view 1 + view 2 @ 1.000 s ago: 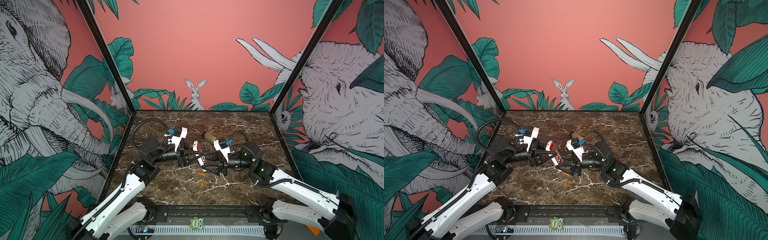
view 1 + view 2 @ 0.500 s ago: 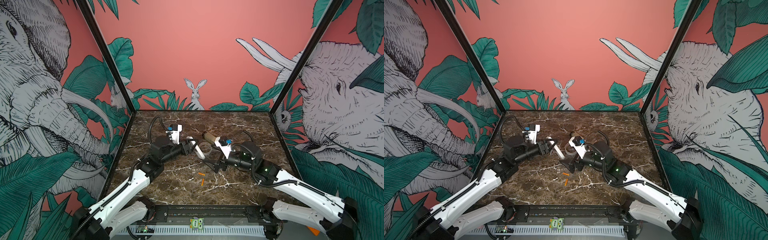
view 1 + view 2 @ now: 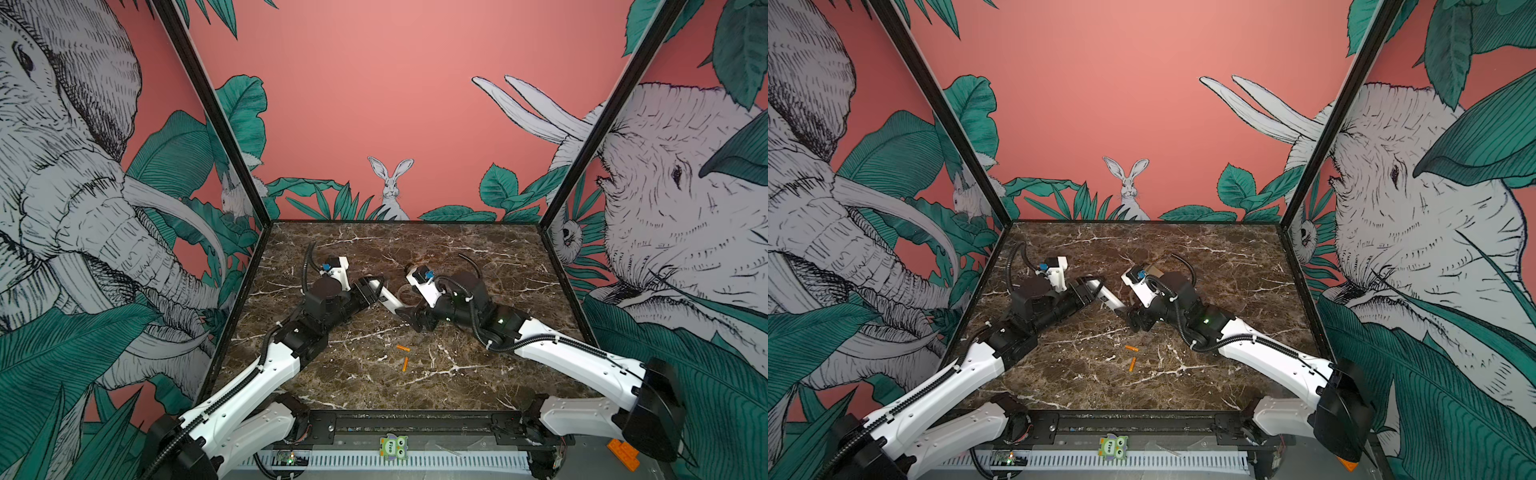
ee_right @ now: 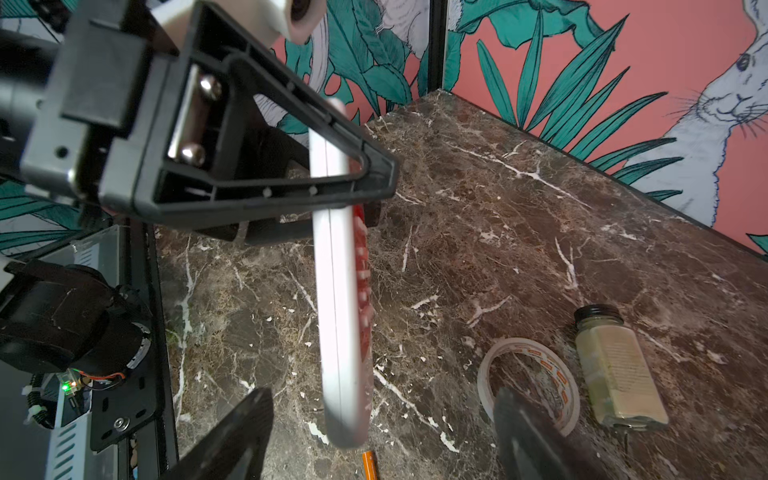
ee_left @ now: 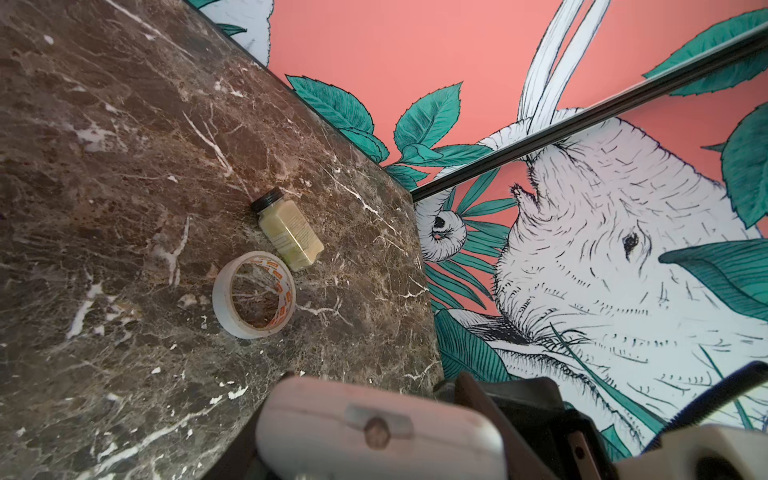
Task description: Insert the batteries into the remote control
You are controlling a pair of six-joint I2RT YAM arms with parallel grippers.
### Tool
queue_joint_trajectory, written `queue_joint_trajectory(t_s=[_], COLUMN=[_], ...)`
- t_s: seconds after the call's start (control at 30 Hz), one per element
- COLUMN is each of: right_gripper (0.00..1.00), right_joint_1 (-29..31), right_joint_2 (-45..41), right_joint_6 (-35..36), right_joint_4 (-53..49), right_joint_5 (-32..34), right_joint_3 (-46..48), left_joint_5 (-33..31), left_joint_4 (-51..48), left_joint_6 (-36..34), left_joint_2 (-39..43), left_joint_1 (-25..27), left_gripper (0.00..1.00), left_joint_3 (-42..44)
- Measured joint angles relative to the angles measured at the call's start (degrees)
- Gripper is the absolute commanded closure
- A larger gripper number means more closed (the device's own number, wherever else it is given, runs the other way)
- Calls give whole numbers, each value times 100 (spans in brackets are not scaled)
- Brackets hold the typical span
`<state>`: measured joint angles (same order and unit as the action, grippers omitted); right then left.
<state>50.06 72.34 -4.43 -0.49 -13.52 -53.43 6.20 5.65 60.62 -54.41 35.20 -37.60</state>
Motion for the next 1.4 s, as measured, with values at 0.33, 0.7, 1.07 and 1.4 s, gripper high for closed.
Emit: queue_joint_trajectory(t_s=[0.33,0.7,1.07,1.4], right_gripper=[36,59,100,100], right_joint_1=[129,155,190,181], right_joint_2=[481,728,894,752], right_joint_6=[92,238,293,374], right_joint_4=[151,339,413,444], right_joint_5=[-24,81,81,140], right_joint_3=[-42,-90,-94,9], left_joint_5=[-24,24,15,50], left_joint_4=[186,326,306,146], left_joint_6=[343,431,380,-208], left_joint_2=[-103,-195,-203,-201], left_joint_1=[0,0,-2,0], left_gripper=[100,100,100,5], left_joint_3=[221,221,221,179])
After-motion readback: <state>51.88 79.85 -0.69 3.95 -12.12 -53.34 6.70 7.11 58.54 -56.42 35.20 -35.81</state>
